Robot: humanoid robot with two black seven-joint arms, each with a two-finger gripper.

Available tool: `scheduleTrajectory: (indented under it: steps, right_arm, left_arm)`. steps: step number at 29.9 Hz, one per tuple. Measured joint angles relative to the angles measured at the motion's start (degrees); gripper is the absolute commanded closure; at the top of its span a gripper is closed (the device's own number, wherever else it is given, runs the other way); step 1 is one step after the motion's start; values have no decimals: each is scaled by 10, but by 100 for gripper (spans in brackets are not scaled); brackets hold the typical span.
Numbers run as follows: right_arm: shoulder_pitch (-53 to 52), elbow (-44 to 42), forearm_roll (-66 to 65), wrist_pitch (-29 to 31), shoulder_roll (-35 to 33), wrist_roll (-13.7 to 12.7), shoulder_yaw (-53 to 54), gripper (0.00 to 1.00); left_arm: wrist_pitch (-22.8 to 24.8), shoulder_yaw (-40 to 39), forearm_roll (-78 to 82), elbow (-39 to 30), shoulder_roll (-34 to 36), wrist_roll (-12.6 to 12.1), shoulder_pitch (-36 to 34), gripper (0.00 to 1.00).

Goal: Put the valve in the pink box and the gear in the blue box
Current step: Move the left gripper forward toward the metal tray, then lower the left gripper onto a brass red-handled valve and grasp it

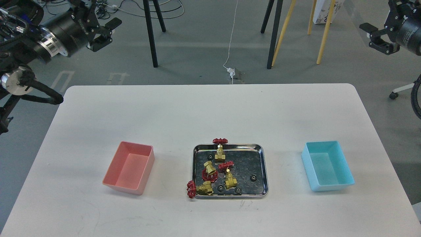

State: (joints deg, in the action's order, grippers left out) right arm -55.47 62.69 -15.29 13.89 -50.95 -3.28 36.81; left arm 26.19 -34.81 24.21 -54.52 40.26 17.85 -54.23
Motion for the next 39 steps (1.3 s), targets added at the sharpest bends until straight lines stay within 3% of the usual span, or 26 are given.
scheduleTrajectory:
  steps: [3,6,13,20,26,35,39]
  right_arm:
    - [0,0,0,0,0,0,-1,2]
    - [0,1,0,0,-1,0,-1,2]
    - [-1,1,0,0,-2,-1,-1,2]
    - [-10,0,-1,0,-1,-5,-1,2]
    - [-16,-1,-17,0,0,-23,-4,2]
    - [-33,-5,-32,0,-9,-26,-5,1]
    - [-38,-7,-46,1,-15,-26,-5,1]
  left_arm:
    - [14,-13,5,0,6,69,2,0]
    - [16,-20,31,1,7,97,2,0]
    - [-27,8,73,-3,-4,102,5,0]
    - [-208,111,392,-29,-41,102,5,0]
    - [-294,136,632,-42,-58,102,21,0]
    - [-509,255,888,-34,-100,102,67,0]
    - [-539,266,985,-7,-127,102,101,0]
